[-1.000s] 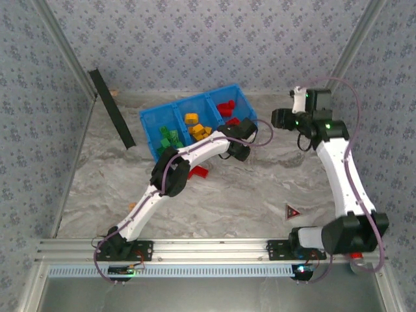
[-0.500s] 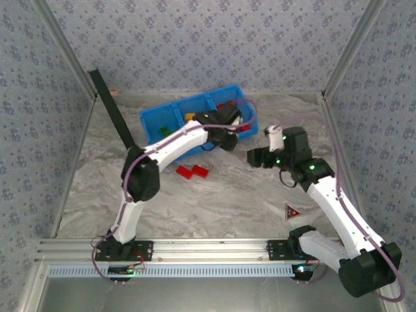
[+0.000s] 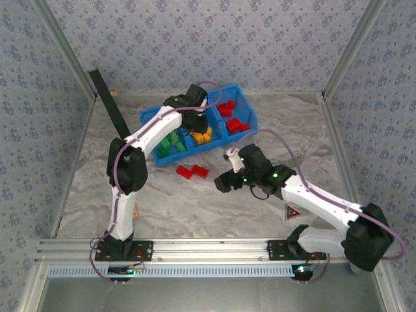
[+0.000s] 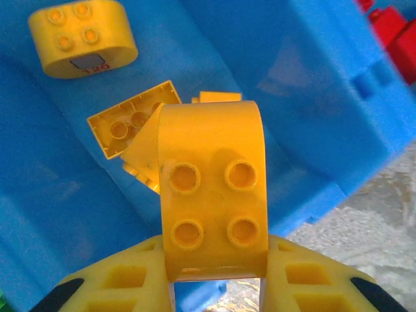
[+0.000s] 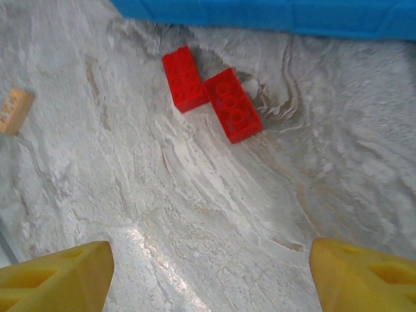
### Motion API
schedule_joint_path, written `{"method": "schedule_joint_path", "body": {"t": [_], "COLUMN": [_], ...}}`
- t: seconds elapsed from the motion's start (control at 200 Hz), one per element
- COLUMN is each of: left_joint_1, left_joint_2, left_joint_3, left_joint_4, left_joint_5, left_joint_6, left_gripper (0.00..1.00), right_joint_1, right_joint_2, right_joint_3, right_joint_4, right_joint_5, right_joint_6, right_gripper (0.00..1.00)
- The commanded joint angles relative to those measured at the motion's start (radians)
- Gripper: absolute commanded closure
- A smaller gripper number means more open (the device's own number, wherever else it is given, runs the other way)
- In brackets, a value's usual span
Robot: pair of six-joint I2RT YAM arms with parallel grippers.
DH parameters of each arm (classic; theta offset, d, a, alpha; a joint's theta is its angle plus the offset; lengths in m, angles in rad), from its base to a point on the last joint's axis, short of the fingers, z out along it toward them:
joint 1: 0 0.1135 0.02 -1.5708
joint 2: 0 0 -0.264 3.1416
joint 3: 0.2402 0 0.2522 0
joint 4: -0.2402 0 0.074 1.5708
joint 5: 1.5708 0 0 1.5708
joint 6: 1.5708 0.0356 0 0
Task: Sort the legos into containers by color
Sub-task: Place the lego in the container.
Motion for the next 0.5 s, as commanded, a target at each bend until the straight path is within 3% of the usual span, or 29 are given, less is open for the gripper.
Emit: {"method": "schedule_joint_path", "body": {"t": [0.0, 0.295, 0.495], "left_joint_1": [0.015, 0.046, 0.05], "left_joint_2": [0.065, 0.145, 0.139], "left_joint_3": [0.095, 0.156, 0.186], "left_joint_4": [-0.054, -0.07, -0.063], "left_joint_5": [-0.009, -0.04, -0.028], "left_joint_6": [-0.015, 0.004, 0.018], "left_gripper": [0.7, 0.62, 0.49], "right_joint_1": [0.048, 0.123, 0.127], "right_joint_2": [0.097, 0.358, 0.483], "right_joint_3": [0.075, 0.223, 0.313], "right_joint_4": [0.042, 0.037, 0.008], "right_joint_5": [0.043, 0.072, 0.076], "right_joint_6": [-0.061, -0.171, -0.224], "right_gripper": [0.19, 0.16, 0.15]}}
